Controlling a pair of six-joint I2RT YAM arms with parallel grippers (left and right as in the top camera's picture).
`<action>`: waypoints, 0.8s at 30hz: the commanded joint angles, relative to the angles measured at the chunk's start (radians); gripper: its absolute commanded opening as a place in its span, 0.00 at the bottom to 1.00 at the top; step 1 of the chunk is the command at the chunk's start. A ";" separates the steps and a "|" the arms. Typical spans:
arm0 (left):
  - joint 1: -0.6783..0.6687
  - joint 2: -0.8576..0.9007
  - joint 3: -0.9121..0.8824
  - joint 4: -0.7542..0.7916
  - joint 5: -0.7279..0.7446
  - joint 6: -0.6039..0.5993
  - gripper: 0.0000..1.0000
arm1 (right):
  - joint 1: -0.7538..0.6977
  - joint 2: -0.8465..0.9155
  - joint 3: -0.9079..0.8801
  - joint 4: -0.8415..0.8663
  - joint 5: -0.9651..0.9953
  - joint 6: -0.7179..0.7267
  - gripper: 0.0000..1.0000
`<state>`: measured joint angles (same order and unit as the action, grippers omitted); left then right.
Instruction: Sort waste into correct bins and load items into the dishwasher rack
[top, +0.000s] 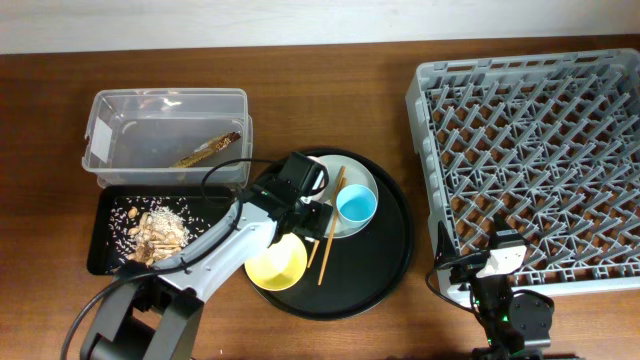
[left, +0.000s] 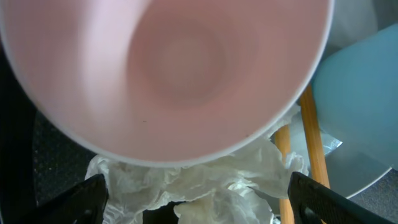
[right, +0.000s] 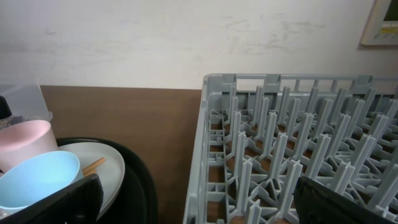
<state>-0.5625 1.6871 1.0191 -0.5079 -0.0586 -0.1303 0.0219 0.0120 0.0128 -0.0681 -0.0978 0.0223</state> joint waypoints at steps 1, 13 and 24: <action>-0.021 0.016 0.008 0.000 0.011 0.016 0.89 | 0.003 -0.006 -0.007 -0.001 0.002 0.002 0.99; -0.022 0.062 -0.003 -0.001 -0.043 0.016 0.40 | 0.003 -0.006 -0.007 -0.001 0.002 0.002 0.98; -0.022 -0.093 -0.003 -0.069 -0.043 0.015 0.00 | 0.003 -0.006 -0.007 -0.001 0.002 0.002 0.99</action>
<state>-0.5831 1.6730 1.0176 -0.5537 -0.1013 -0.1162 0.0219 0.0120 0.0128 -0.0681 -0.0975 0.0223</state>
